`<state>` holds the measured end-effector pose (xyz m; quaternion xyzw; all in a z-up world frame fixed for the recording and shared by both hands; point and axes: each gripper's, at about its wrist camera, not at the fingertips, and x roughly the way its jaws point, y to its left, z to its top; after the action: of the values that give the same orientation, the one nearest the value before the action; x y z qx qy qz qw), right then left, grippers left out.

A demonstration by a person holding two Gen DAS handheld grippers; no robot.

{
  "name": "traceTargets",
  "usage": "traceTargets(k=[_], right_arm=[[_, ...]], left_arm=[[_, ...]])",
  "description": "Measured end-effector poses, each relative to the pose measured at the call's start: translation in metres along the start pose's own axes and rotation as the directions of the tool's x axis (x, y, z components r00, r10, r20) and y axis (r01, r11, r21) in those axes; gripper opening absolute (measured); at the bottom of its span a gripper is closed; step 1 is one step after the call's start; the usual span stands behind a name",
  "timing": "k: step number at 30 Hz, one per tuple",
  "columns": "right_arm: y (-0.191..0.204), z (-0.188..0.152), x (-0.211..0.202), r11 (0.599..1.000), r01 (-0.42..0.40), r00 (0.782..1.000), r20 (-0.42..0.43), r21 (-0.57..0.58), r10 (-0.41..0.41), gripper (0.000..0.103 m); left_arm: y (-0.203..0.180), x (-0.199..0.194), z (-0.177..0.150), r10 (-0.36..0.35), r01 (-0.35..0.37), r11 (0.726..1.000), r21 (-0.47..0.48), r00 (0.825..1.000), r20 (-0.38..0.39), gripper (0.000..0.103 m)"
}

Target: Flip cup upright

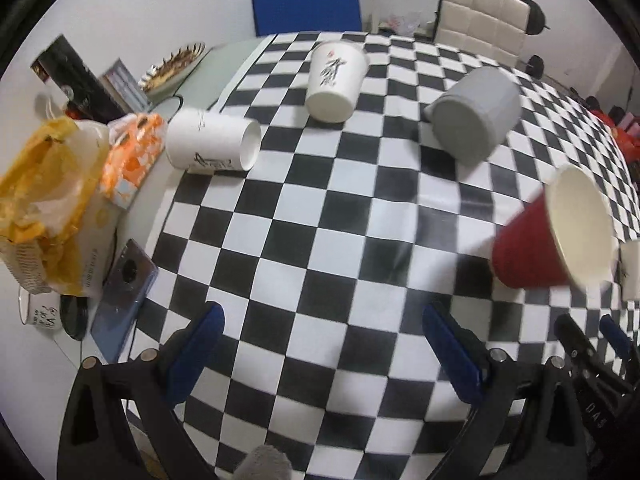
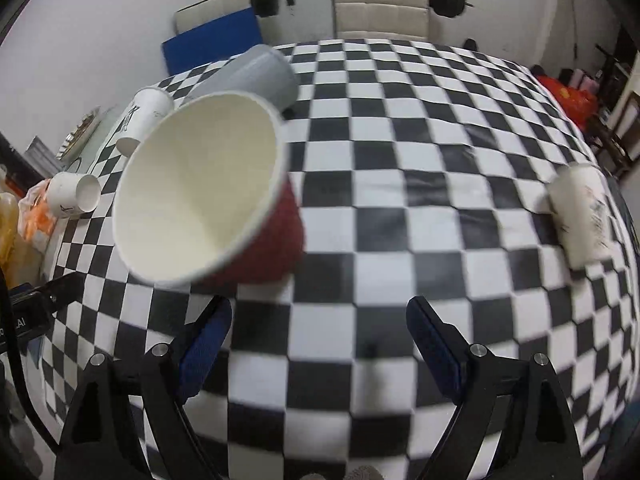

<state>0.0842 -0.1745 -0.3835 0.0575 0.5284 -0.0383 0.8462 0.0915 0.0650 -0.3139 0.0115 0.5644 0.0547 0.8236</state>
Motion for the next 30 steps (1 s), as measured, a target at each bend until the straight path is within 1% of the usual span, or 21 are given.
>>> traceTargets(k=[2, 3, 4, 6, 8, 12, 16, 19, 24, 27, 30], right_arm=[[-0.004, 0.001, -0.015, 1.0, 0.018, 1.0, -0.001, 0.017, -0.018, 0.091], [-0.006, 0.002, -0.022, 0.999, 0.038, 0.999, -0.006, 0.021, -0.037, 0.091], [-0.008, 0.003, -0.033, 0.999, 0.03, 1.0, -0.001, 0.03, -0.03, 0.091], [-0.01, 0.007, -0.048, 0.998, 0.052, 0.999, -0.004, 0.032, -0.052, 0.091], [-0.012, 0.012, -0.068, 0.998, 0.046, 0.999, 0.003, 0.037, -0.046, 0.091], [-0.012, 0.022, -0.106, 0.998, 0.064, 0.997, 0.031, 0.028, -0.065, 0.091], [-0.014, 0.029, -0.152, 0.996, 0.083, 0.995, 0.054, 0.021, -0.084, 0.091], [-0.017, 0.031, -0.188, 0.996, 0.087, 0.994, 0.064, 0.022, -0.088, 0.091], [-0.018, 0.031, -0.245, 0.996, 0.094, 0.992, 0.086, -0.001, -0.094, 0.091], [-0.016, 0.029, -0.281, 0.995, 0.096, 0.99, 0.106, -0.011, -0.094, 0.091], [-0.014, 0.028, -0.31, 0.996, 0.091, 0.989, 0.119, -0.021, -0.088, 0.091]], left_arm=[[-0.009, -0.015, 0.001, 0.0, -0.001, 1.0, 0.017, 1.0, 0.024, 0.101], [-0.004, -0.018, 0.006, 0.0, -0.001, 1.0, 0.023, 0.999, 0.033, 0.101], [-0.006, -0.025, 0.007, -0.002, 0.001, 1.0, 0.03, 0.999, 0.042, 0.101], [-0.007, -0.037, 0.009, -0.013, 0.011, 0.999, 0.039, 0.998, 0.057, 0.101], [-0.011, -0.052, 0.011, -0.024, 0.021, 0.999, 0.046, 0.997, 0.071, 0.101], [-0.014, -0.083, 0.012, -0.046, 0.041, 0.998, 0.053, 0.994, 0.1, 0.101], [-0.014, -0.123, 0.01, -0.079, 0.07, 0.995, 0.069, 0.988, 0.135, 0.101], [-0.012, -0.159, 0.008, -0.092, 0.08, 0.994, 0.073, 0.98, 0.174, 0.101], [-0.014, -0.212, 0.003, -0.1, 0.083, 0.993, 0.085, 0.971, 0.215, 0.101], [-0.014, -0.239, -0.001, -0.109, 0.092, 0.993, 0.08, 0.966, 0.233, 0.101], [-0.013, -0.256, -0.002, -0.105, 0.093, 0.994, 0.064, 0.966, 0.236, 0.101]])
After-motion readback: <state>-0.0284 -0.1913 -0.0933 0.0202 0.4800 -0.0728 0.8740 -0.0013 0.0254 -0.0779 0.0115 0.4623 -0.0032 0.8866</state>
